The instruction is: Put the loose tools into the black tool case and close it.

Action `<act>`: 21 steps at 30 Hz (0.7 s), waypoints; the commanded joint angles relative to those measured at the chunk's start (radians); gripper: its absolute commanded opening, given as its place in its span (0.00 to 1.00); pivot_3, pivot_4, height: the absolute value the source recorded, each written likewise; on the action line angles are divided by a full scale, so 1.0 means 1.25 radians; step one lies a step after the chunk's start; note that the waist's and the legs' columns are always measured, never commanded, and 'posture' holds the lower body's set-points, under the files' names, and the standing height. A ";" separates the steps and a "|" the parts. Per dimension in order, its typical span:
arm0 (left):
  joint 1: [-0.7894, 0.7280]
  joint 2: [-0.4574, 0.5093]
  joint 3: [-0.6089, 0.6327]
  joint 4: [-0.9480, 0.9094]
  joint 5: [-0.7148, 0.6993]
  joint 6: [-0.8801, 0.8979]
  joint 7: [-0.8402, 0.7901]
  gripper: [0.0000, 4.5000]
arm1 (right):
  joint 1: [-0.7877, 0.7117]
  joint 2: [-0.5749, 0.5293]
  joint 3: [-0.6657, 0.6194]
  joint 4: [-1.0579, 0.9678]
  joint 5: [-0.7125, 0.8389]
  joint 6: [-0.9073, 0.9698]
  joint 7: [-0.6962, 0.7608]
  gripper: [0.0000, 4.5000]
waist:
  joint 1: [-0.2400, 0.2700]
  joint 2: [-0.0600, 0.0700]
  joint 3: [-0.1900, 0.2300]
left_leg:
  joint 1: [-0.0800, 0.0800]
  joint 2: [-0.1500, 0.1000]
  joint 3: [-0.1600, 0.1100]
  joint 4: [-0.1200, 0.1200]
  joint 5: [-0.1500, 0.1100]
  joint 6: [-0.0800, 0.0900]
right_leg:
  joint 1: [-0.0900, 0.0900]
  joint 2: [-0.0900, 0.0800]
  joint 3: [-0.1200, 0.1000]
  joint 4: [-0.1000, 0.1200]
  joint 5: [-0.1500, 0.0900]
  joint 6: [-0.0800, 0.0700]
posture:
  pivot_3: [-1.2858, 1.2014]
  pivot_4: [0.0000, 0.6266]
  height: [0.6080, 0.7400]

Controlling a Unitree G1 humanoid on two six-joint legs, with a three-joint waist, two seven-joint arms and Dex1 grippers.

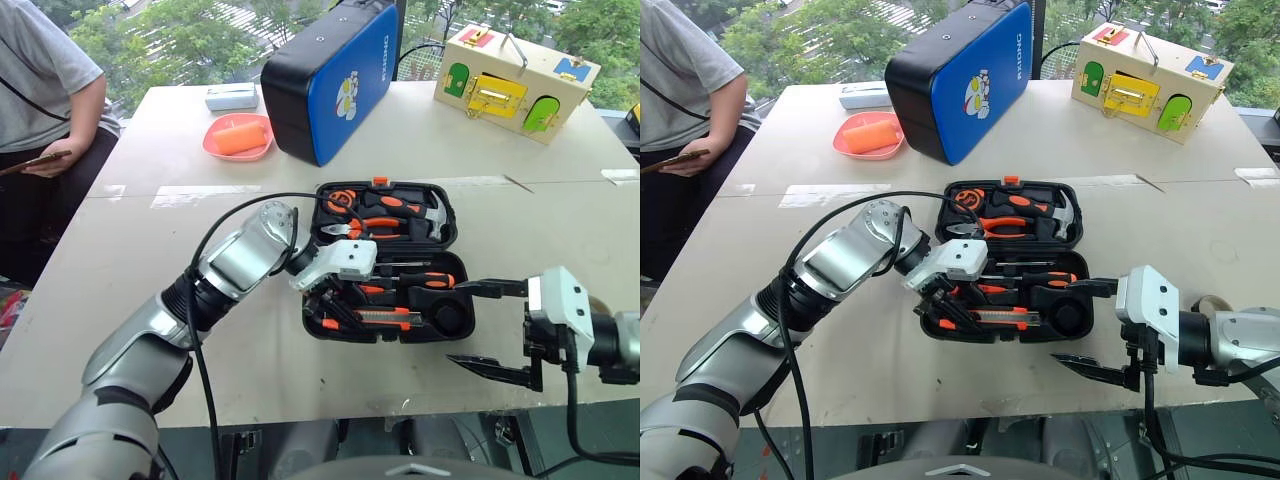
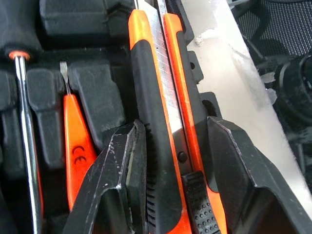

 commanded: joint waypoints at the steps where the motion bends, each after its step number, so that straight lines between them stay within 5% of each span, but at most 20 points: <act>1: -0.006 -0.001 0.012 -0.044 -0.028 0.032 -0.010 0.35 | -0.017 -0.001 0.002 0.001 -0.001 -0.012 -0.005 1.00 | 0.000 0.000 0.000 | 0.000 0.000 0.000 0.000 0.000 0.000 | 0.000 0.000 0.000 0.000 0.000 0.000 | 0.52 0.24 0.96; 6: 0.005 -0.005 0.010 -0.028 -0.014 0.005 0.003 0.35 | -0.036 0.001 0.018 0.008 0.000 -0.012 -0.008 1.00 | 0.000 0.000 0.000 | 0.000 0.000 0.000 0.000 0.000 0.000 | 0.000 0.000 0.000 0.000 0.000 0.000 | 0.52 0.24 0.96; 12: -0.009 0.018 0.073 -0.055 -0.086 0.041 -0.031 0.95 | -0.056 -0.001 0.037 0.018 0.001 -0.011 -0.007 1.00 | 0.001 0.000 0.000 | 0.000 0.000 0.000 0.000 0.000 0.000 | 0.000 0.000 0.000 0.000 0.000 0.000 | 0.52 0.24 0.96; 21: -0.023 0.046 0.139 -0.029 -0.128 0.037 -0.024 0.98 | -0.077 -0.004 0.052 0.038 -0.006 -0.012 -0.001 1.00 | -0.002 0.000 0.000 | 0.000 0.000 -0.001 0.001 0.000 0.000 | 0.001 0.000 -0.001 0.000 0.000 0.000 | 0.52 0.24 0.96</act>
